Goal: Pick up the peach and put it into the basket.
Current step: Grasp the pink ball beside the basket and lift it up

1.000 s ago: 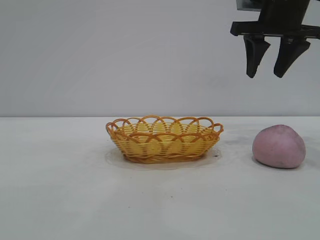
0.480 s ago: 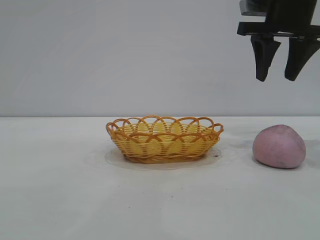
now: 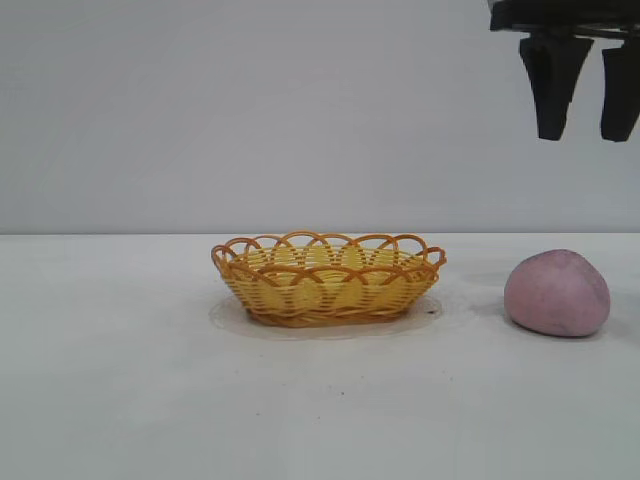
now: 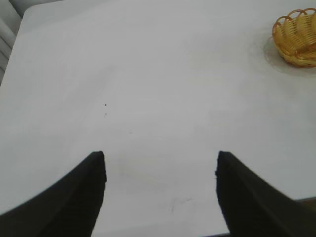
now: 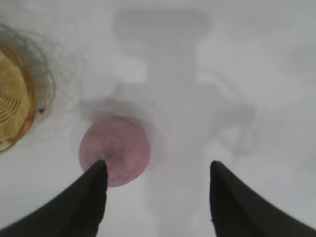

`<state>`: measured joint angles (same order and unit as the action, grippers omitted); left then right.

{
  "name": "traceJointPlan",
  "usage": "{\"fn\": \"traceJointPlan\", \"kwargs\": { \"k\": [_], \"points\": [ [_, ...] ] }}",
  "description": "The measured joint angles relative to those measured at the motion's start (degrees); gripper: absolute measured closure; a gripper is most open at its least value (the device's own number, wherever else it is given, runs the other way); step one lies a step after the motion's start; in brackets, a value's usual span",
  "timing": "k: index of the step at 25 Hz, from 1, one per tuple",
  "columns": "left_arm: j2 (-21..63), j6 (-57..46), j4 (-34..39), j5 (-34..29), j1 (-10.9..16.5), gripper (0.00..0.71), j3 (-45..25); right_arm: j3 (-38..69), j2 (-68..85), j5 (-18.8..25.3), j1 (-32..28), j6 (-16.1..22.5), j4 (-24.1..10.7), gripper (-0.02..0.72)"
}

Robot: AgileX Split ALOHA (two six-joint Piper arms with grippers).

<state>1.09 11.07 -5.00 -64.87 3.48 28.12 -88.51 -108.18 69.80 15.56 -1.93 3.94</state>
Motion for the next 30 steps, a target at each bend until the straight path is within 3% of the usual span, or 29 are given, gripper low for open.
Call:
{"fn": "traceJointPlan", "kwargs": {
  "k": [8,15,17,24,30],
  "points": [
    [0.0,0.0,0.0,0.0,0.0,0.287,0.0,0.0,0.0,0.33,7.57,0.4,0.81,0.318],
    [0.0,0.0,0.0,0.22,0.0,0.287,0.0,1.02,0.0,0.33,7.85,0.79,0.59,0.318],
    [0.0,0.0,0.0,0.22,0.0,0.287,0.0,3.65,0.0,0.1,7.85,0.81,0.59,0.368],
    [0.0,0.09,0.0,0.22,0.0,0.287,0.0,12.42,0.0,-8.32,7.85,0.81,0.0,0.367],
    [0.0,0.09,0.0,0.22,0.0,0.287,0.0,12.92,0.0,-12.3,7.85,0.93,-2.1,0.367]
  ]
}}
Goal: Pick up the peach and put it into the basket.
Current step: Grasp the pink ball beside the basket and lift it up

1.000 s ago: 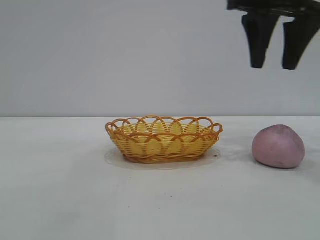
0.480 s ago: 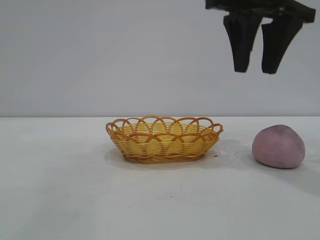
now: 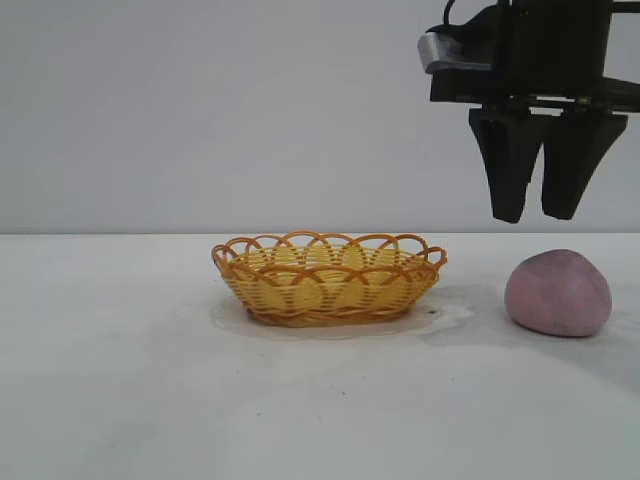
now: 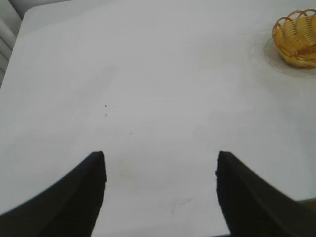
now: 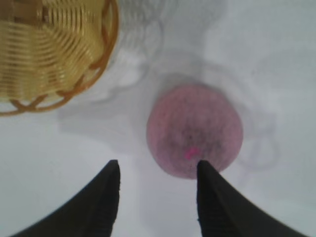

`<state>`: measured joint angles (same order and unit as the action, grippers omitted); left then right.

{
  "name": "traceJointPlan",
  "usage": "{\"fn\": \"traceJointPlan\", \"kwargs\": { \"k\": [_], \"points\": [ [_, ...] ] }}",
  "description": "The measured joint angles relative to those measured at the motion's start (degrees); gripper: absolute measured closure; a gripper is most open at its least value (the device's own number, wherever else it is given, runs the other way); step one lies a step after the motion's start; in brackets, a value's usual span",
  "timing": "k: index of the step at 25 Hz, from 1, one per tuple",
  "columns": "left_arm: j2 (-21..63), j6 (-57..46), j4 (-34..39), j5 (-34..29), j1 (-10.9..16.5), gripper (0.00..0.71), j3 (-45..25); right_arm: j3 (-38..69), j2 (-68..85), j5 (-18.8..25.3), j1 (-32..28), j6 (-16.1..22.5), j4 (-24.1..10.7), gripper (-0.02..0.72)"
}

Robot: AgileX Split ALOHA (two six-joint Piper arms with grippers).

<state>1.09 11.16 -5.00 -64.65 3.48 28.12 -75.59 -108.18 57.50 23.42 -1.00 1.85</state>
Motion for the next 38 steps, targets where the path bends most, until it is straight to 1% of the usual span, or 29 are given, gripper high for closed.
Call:
{"fn": "traceJointPlan", "kwargs": {
  "k": [2,10,14,18,19,21,24,25,26,27,31,38],
  "points": [
    [0.0,0.0,0.0,0.0,0.0,0.287,0.0,0.0,0.0,-0.12,-0.12,0.1,-0.93,0.367],
    [0.0,0.0,0.0,0.0,0.0,0.287,0.0,0.0,-2.51,-0.25,-3.54,-0.03,-0.94,0.367],
    [0.0,0.0,0.0,0.0,0.0,0.287,0.0,0.0,-4.36,-1.19,-3.56,-0.96,0.79,0.367],
    [0.0,0.0,0.0,0.0,0.0,0.287,0.0,0.0,-6.49,-2.0,-3.56,-1.06,1.13,0.367],
    [0.0,0.0,0.0,0.0,0.0,0.287,0.0,0.0,-6.86,-2.15,-3.56,-1.06,1.13,0.42],
    [0.0,0.0,0.0,0.0,0.0,0.287,0.0,0.0,-6.98,-2.63,-3.56,-1.06,1.13,0.49],
    [0.0,0.0,0.0,0.0,0.0,0.287,0.0,0.0,-7.04,-2.97,-3.56,-1.06,1.03,0.623],
    [0.0,0.0,0.0,0.0,0.0,0.287,0.0,0.0,-7.11,-2.97,-3.56,-1.15,0.78,0.652],
    [0.0,0.0,0.0,0.0,0.0,0.287,0.0,0.0,-7.11,-3.08,-3.56,-1.15,0.52,0.644],
    [0.0,0.0,0.0,0.0,0.0,0.287,0.0,0.0,-7.11,-3.08,-3.56,-1.15,0.16,0.703],
    [0.0,0.0,0.0,0.0,0.0,0.287,0.0,-1.17,-6.27,-2.19,-3.56,-1.15,-1.17,0.703],
    [0.0,0.0,0.0,0.0,0.0,0.287,0.0,-9.52,-2.26,4.12,-3.56,-1.15,-2.6,0.703]
  ]
}}
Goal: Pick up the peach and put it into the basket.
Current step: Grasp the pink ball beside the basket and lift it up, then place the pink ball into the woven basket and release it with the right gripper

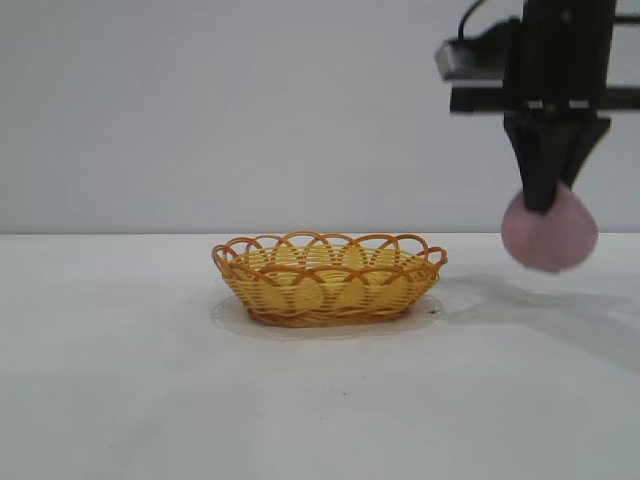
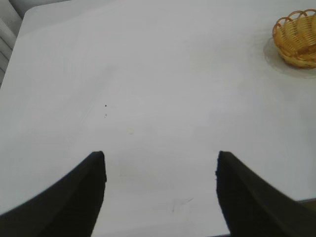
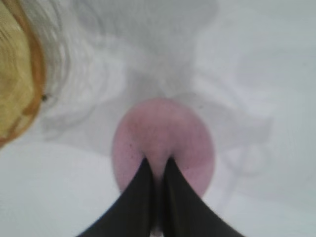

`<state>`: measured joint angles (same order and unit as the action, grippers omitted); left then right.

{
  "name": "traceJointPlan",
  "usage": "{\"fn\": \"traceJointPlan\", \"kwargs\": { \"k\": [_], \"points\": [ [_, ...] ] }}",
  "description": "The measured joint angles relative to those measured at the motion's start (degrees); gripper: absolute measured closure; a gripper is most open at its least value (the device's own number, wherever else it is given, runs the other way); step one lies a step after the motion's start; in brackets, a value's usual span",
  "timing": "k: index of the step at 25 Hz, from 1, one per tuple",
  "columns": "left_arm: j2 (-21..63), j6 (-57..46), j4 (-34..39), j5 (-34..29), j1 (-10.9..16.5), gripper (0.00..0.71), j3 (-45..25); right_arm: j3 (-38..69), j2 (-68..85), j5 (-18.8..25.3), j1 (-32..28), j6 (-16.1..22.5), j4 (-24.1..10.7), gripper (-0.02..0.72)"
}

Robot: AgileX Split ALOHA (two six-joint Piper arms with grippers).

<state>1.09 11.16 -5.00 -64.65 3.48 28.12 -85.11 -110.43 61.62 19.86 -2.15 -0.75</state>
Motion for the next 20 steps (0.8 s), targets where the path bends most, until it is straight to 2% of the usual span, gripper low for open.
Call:
{"fn": "traceJointPlan", "kwargs": {
  "k": [3,8,14,20],
  "points": [
    [0.0,0.0,0.0,0.0,0.0,0.287,0.0,-2.87,0.58,1.46,0.5,0.0,-0.05,0.703],
    [0.0,0.0,0.0,0.0,0.0,0.287,0.0,-5.07,0.66,1.19,4.16,0.0,0.8,0.703],
    [0.0,0.0,0.0,0.0,0.0,0.287,0.0,-5.12,0.66,-3.7,10.52,0.0,2.47,0.703],
    [0.0,0.0,0.0,0.0,0.0,0.287,0.0,-5.12,0.13,-8.76,13.47,0.0,4.38,0.703]
  ]
}}
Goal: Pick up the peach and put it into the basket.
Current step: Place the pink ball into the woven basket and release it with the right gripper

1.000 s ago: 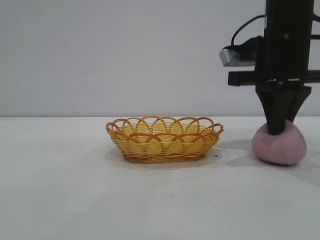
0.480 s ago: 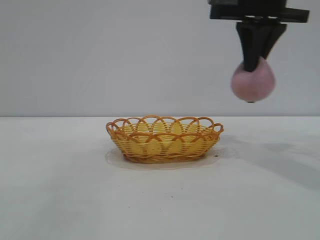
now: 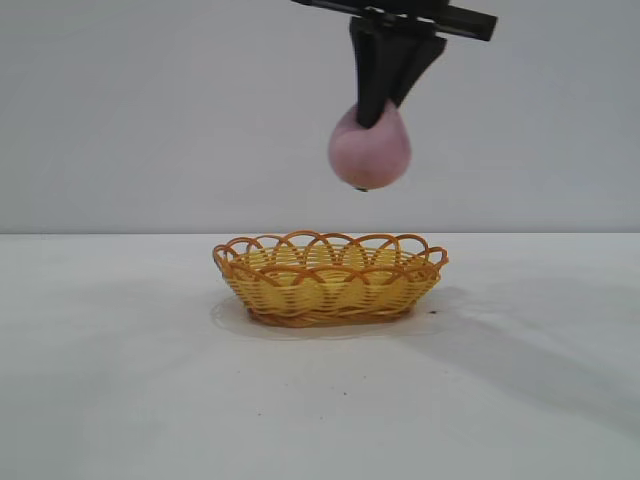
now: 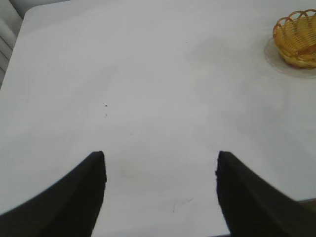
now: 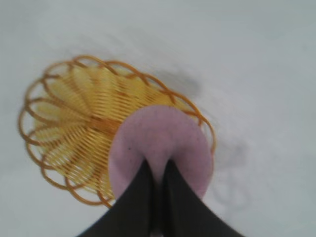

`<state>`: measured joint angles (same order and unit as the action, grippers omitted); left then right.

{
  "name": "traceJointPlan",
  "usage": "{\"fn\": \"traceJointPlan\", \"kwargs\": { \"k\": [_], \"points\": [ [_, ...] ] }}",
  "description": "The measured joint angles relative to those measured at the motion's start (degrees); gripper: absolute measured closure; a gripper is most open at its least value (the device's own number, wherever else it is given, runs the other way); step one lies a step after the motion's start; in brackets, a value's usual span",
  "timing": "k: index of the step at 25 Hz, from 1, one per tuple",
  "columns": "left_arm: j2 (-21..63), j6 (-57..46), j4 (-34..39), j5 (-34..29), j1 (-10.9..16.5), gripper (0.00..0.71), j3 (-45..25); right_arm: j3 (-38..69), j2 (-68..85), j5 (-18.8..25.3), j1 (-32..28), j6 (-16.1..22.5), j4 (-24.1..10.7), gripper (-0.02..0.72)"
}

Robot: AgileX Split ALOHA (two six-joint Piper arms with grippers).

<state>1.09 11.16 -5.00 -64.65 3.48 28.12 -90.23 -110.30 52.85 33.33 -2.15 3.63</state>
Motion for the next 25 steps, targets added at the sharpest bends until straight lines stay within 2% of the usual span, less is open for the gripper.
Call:
{"fn": "traceJointPlan", "kwargs": {
  "k": [12,24,25],
  "points": [
    [0.0,0.0,0.0,0.0,0.0,0.287,0.0,-0.1,-7.86,-2.71,0.0,0.0,2.44,0.703],
    [0.0,0.0,0.0,0.0,0.0,0.287,0.0,-0.1,-8.7,-4.27,0.65,0.0,4.79,0.703],
    [0.0,0.0,0.0,0.0,0.0,0.287,0.0,-0.1,-8.7,-4.27,0.65,0.0,4.79,0.644]
  ]
}}
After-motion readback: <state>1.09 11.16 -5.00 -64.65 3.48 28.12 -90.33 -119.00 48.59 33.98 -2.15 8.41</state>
